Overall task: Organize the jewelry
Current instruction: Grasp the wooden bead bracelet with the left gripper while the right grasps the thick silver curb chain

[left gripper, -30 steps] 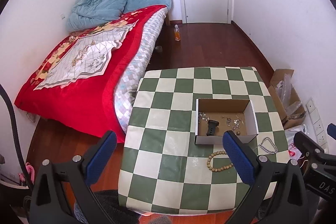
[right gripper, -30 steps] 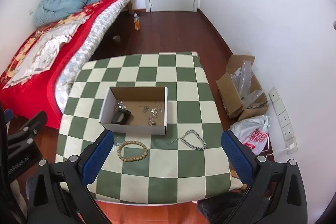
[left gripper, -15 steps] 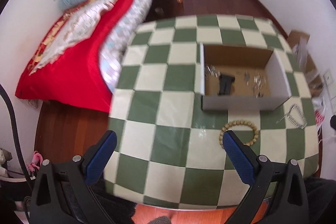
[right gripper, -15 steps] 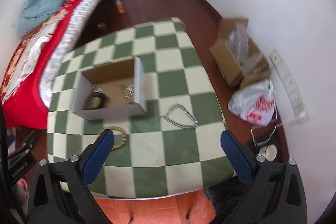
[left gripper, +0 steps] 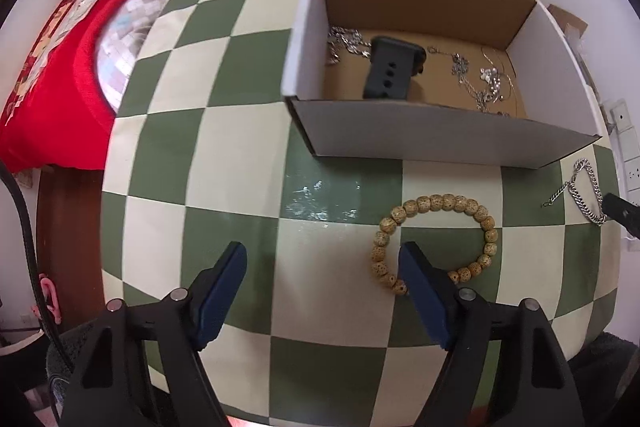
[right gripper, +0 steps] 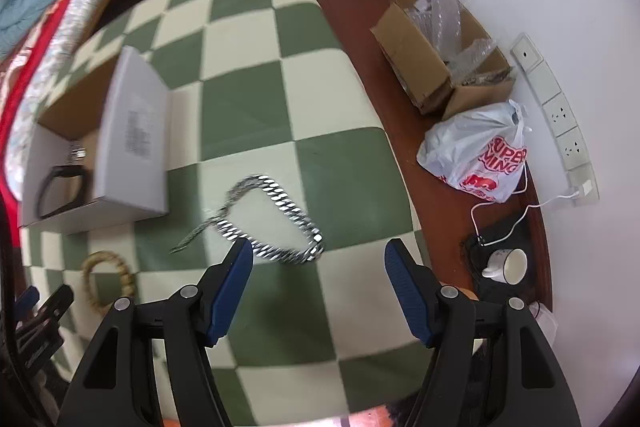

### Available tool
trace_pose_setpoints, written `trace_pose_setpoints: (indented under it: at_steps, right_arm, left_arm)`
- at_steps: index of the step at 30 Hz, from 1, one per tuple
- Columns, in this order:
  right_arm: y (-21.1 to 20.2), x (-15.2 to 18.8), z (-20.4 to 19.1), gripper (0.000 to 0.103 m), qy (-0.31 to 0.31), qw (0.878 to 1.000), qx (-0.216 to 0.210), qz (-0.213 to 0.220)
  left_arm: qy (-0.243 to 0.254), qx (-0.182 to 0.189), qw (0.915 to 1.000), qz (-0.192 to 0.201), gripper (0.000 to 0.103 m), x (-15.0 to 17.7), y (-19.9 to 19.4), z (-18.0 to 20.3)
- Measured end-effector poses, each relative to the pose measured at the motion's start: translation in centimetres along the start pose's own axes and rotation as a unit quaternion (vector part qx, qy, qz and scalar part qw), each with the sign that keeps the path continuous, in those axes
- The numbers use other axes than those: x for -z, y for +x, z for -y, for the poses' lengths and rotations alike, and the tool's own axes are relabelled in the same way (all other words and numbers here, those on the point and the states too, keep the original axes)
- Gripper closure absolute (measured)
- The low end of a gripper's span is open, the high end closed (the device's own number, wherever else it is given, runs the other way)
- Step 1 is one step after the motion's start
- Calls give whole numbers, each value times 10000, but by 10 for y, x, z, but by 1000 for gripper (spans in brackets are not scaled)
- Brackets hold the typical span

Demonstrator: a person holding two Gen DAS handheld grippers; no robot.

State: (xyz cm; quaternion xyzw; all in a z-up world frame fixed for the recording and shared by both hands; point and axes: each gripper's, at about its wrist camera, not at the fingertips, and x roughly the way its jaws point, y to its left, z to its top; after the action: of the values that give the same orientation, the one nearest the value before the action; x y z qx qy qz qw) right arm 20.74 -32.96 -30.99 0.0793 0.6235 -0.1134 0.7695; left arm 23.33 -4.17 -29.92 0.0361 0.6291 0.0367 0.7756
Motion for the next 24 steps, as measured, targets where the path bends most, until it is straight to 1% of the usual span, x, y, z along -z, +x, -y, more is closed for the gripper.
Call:
trace_pose_setpoints:
  at_steps: [7,9,10,11,13,15,16,17,18,19,20,21,22,24]
  right_arm:
    - [32,-12,1,33,64,9998,63,-177]
    - [33,-14,-3,33,-5,9999,110,-97]
    - [34,-15,-4,33,-16,9999,109,-70]
    - [34,-15,-5,33,-28,9999,107,-65]
    - [35,-15,-8,33,-66,9999,102,-47]
    - [35,-15,-12,35,-105,9999,98,-27]
    - [34,-15,-15,38,-136,9999,94,-1]
    - [34,-15,-16,40,-162,9998,86,13]
    - [33,-15,-18,45,-194,9998,78,20]
    - [32,-15,-20,52,-240,9997,70,35]
    - [30,-14,-22,57,-268,9996,63,50]
    - [29,-14,-23,68,-294,9995,53,57]
    - [28,-13,-25,83,-325,9995,41,51]
    - [27,-11,-27,95,-355,9994,-12,-1]
  left_arm:
    - [63,74,9999,-86,27,2,10,9]
    - [96,81,9999,-85,27,3,12,10]
    - [108,112,9998,-88,30,3,13,11]
    - [118,136,9998,-109,38,4,14,12]
    - [108,201,9997,-110,40,3,15,11]
    - [124,271,9995,-114,45,4,15,12]
    - [139,378,9991,-98,57,4,15,12]
    - [158,489,9986,-85,72,5,14,14]
    - [192,525,9984,-85,78,5,13,16]
    - [243,519,9983,-89,91,5,12,18]
    - [306,537,9980,-99,96,6,12,20]
    - [331,534,9980,-104,96,7,11,21]
    - [351,535,9979,-107,96,9,11,21]
    - [357,558,9977,-125,96,14,10,18]
